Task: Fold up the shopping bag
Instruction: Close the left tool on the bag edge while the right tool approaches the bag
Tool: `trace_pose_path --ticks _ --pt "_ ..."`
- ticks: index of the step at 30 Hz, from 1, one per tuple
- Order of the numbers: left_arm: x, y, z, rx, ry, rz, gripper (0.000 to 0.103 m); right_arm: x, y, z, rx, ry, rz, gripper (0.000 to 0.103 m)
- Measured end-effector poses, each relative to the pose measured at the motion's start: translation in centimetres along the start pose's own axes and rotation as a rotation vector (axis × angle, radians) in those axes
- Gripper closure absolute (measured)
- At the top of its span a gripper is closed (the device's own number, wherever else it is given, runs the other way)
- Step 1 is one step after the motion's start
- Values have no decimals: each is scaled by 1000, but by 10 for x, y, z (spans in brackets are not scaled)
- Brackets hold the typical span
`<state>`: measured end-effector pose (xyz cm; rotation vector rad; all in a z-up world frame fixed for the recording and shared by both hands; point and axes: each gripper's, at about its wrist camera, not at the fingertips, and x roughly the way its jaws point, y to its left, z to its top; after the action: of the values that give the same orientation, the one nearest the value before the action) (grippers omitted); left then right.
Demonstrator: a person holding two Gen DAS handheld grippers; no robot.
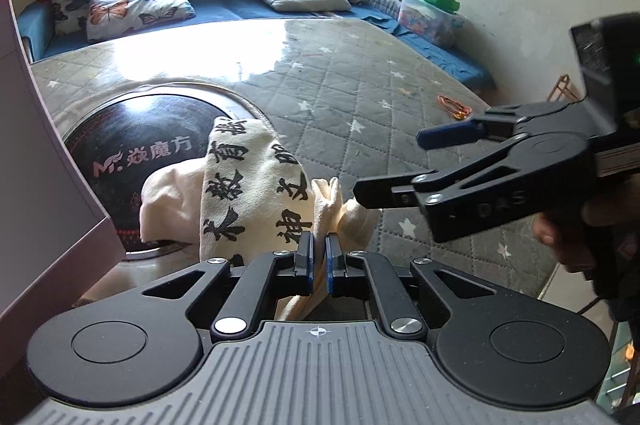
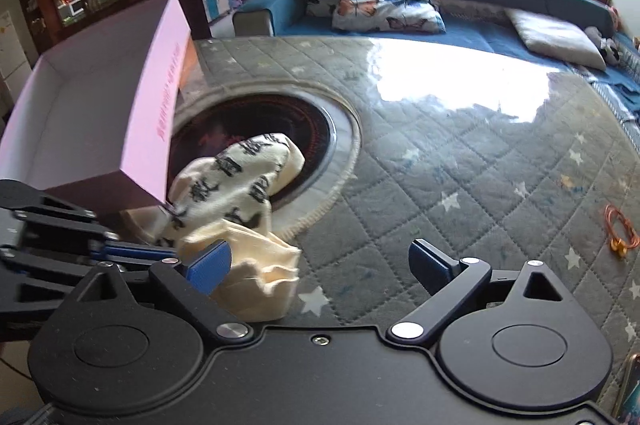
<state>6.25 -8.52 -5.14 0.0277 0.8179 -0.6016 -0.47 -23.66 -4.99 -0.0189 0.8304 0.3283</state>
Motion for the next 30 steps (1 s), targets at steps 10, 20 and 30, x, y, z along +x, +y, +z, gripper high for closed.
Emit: trace_pose_path --ticks 10,20,30 --pt "-17 -3 -3 27 -30 2 99 0 3 -8 -44 30 -13 6" --pt "4 -13 -1 134 -20 49 68 4 -2 -18 -25 63 -10 6" --pt "6 -13 -7 154 -59 63 97 13 -7 -32 -23 103 -37 6"
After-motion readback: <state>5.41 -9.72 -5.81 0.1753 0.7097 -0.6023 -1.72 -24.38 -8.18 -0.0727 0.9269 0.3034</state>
